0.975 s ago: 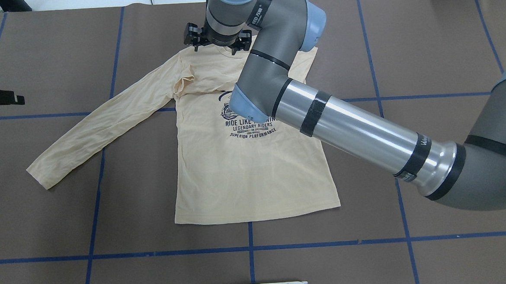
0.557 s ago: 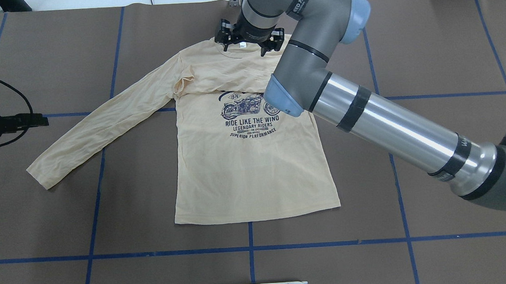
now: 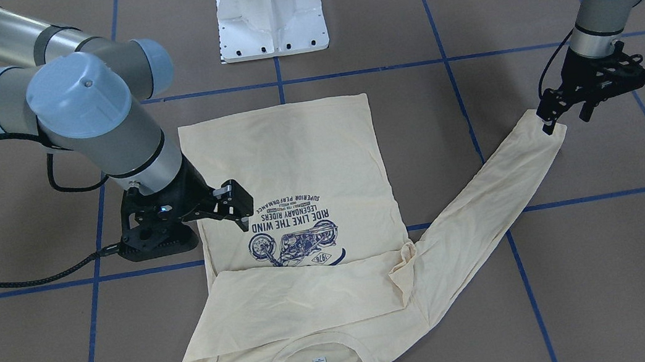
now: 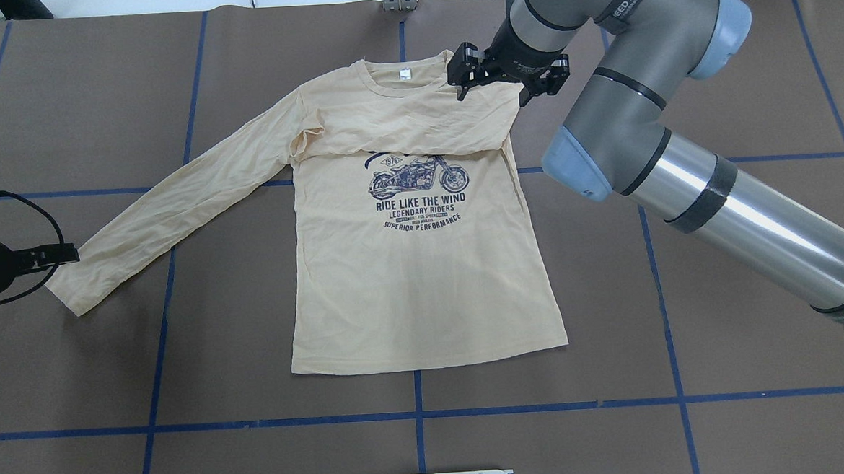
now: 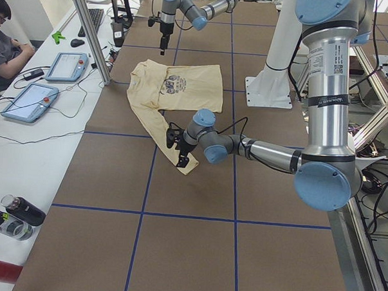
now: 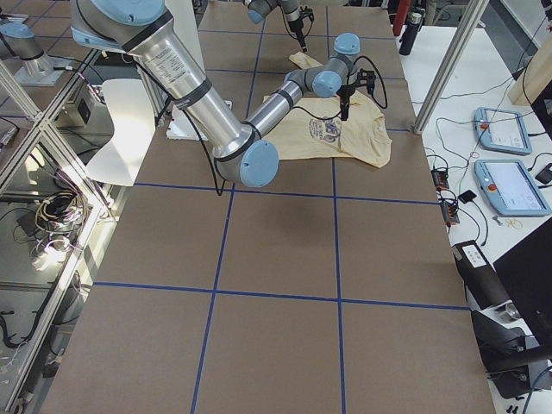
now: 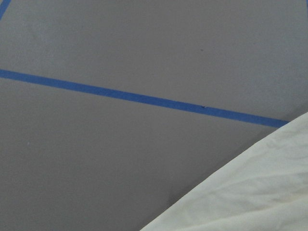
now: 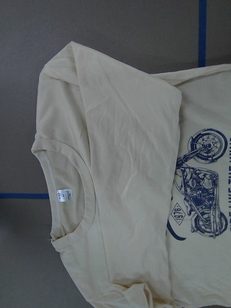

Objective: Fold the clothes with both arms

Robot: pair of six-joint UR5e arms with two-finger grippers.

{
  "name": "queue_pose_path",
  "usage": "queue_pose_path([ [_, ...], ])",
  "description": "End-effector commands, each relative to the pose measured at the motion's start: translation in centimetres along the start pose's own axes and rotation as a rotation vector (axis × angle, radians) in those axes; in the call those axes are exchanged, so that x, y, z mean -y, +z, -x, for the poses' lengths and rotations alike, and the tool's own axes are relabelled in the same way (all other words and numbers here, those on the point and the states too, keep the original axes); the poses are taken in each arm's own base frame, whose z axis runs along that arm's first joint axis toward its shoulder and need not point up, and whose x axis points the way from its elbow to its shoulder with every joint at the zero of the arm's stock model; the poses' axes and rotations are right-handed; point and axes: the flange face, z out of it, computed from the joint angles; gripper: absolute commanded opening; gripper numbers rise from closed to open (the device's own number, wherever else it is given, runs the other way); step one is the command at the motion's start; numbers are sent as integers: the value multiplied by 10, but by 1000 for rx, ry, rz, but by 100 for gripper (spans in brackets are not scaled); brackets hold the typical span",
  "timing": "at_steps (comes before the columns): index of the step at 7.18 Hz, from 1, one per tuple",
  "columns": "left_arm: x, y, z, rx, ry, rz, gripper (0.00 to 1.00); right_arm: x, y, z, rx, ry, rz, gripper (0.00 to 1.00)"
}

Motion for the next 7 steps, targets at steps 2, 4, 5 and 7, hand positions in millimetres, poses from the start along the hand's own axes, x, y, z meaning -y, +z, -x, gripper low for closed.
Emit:
queue_pose_path([
  [2,-17,14,5,20,16,30,97,1,-4,-7,1,-1,-1,100],
  [4,-25,20,0,24,29,44,93,1,-9,-7,8,-1,-3,100],
  [5,-26,21,1,25,30,46,92,2,-13,-7,12,-1,-9,100],
  [7,-26,21,1,27,30,46,86,1,-12,-11,7,2,-7,100],
])
